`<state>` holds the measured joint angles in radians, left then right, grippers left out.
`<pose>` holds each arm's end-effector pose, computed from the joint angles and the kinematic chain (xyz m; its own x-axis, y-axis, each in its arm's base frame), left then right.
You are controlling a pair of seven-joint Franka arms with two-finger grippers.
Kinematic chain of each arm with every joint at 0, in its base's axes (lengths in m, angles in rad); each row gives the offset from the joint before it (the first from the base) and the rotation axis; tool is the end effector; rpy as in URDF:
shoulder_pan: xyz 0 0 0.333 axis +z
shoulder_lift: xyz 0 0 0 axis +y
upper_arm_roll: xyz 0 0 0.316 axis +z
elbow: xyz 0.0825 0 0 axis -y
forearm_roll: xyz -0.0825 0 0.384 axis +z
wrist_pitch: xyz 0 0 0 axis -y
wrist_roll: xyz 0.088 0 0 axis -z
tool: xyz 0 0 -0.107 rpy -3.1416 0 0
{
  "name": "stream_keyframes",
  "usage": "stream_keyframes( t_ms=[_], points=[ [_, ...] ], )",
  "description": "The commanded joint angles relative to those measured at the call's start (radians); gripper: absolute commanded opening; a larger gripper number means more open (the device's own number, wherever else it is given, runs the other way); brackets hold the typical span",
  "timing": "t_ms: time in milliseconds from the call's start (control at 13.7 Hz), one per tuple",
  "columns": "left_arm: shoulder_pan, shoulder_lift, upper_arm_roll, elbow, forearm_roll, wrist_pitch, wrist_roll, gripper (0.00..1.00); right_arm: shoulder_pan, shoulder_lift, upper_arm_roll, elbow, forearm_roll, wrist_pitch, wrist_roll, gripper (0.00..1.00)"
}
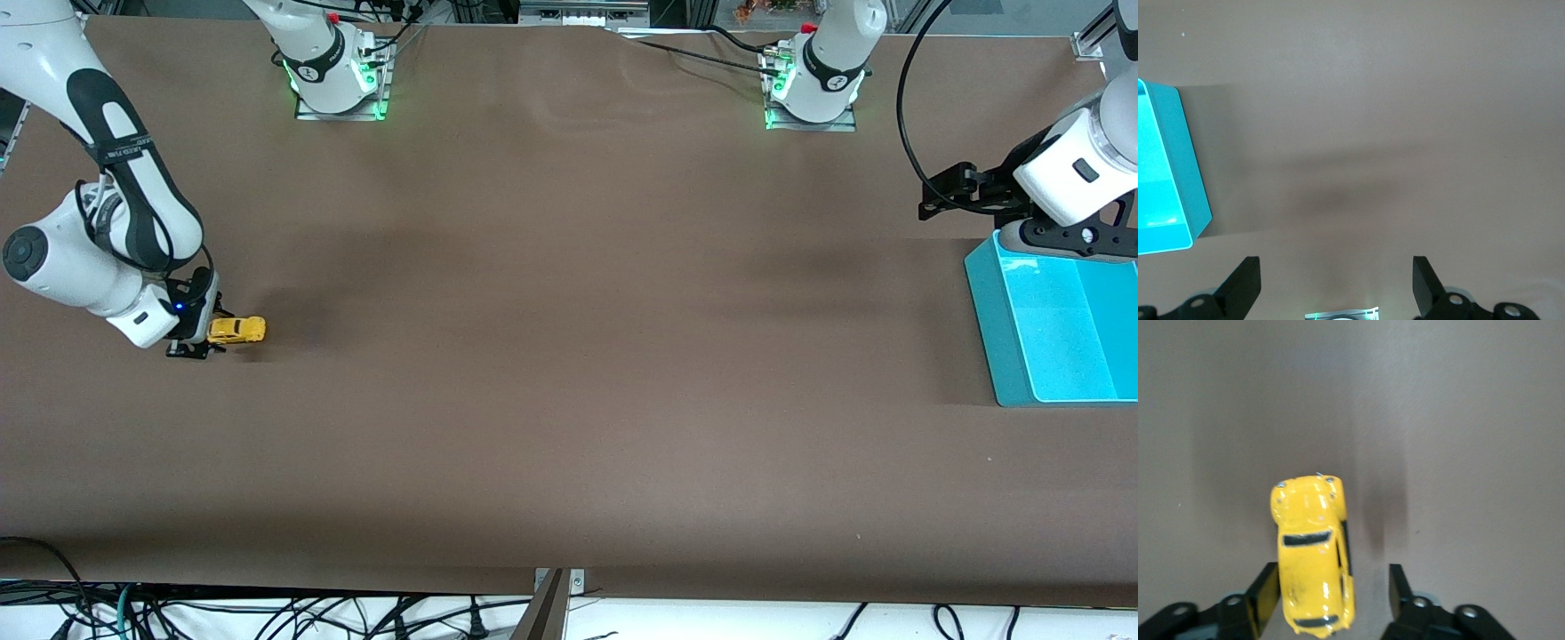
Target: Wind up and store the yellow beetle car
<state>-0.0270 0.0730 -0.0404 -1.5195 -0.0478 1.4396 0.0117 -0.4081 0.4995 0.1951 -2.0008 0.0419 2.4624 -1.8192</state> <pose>0.5601 -0.0426 0.5973 0.9848 -0.0848 -0.1515 -0.0776 -0.9956 0.0525 0.5904 -0.1302 0.2076 0.0196 0.9923 0.1225 0.9998 -0.0194 -0.0032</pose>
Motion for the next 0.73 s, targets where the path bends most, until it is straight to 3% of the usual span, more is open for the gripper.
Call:
stream_keyframes(
  t_ms=[0,658],
  points=[
    [-0.007,0.008,0.002,0.025,0.013,-0.008,-0.002,1.0,0.008,0.007,0.03,0.102,-0.01,-0.107,0.026,1.0],
    [-0.007,0.008,0.002,0.03,0.016,-0.008,-0.001,1.0,0.034,-0.088,0.082,0.195,-0.099,-0.252,0.144,1.0]
  ],
)
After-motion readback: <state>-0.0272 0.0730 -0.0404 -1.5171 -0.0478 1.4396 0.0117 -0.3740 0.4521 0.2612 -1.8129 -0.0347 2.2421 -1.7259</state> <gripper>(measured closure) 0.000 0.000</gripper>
